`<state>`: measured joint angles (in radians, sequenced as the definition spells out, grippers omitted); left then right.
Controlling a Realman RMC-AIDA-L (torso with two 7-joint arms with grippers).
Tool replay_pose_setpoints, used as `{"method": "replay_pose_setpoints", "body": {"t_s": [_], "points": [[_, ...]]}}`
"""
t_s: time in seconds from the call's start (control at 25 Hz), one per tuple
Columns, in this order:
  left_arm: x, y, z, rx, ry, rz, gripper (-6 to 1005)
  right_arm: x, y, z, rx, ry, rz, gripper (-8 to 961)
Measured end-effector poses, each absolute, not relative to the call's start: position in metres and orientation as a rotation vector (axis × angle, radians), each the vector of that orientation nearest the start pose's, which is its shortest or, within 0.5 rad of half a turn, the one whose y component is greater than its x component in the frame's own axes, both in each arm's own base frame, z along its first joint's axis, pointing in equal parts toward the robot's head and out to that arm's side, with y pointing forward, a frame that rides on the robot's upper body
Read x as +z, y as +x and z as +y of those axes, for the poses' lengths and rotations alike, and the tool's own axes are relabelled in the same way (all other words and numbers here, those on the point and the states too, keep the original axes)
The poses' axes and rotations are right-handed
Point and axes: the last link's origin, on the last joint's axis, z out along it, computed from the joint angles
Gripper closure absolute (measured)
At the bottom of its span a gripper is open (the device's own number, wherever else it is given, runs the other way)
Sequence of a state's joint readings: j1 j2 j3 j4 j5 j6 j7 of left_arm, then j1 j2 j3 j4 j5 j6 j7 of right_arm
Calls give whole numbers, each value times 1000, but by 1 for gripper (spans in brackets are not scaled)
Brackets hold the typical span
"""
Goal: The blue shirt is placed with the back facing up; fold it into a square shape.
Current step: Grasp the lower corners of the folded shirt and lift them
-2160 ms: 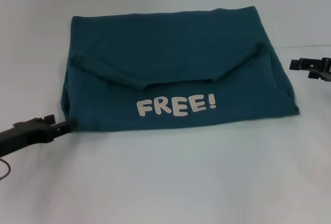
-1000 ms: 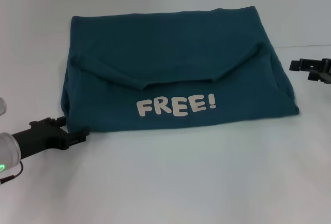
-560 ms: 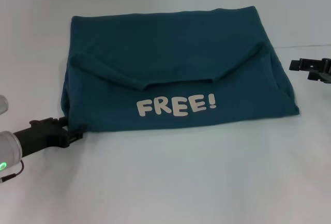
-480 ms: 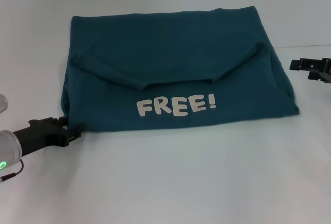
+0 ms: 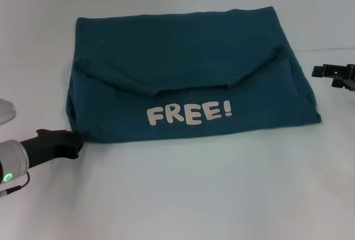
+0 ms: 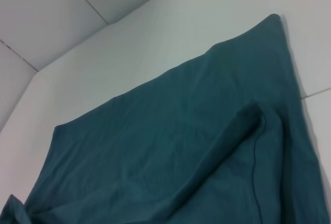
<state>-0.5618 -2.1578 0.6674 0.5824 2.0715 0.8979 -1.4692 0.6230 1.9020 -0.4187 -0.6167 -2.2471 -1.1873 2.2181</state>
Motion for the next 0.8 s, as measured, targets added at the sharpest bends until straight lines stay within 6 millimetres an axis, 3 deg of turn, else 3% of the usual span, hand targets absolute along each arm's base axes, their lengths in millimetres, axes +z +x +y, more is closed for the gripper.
{"method": "replay_pose_setpoints", "body": {"t_s": [0.04, 0.16, 0.36, 0.56, 0.8], "points": [[-29, -312, 376, -318, -2248, -909, 691, 104, 333, 398, 614, -1883, 1569, 99], [-30, -311, 376, -320, -2250, -910, 888, 106, 335, 397, 598, -1885, 1567, 99], [-27, -310, 375, -340, -2250, -924, 996, 107, 341, 393, 566, -1873, 1588, 101], [-22, -307, 373, -373, -2263, -932, 994, 102, 343, 391, 520, -1882, 1609, 100], [-21, -304, 374, -381, -2271, -926, 992, 78, 337, 400, 433, -1909, 1568, 99]]}}
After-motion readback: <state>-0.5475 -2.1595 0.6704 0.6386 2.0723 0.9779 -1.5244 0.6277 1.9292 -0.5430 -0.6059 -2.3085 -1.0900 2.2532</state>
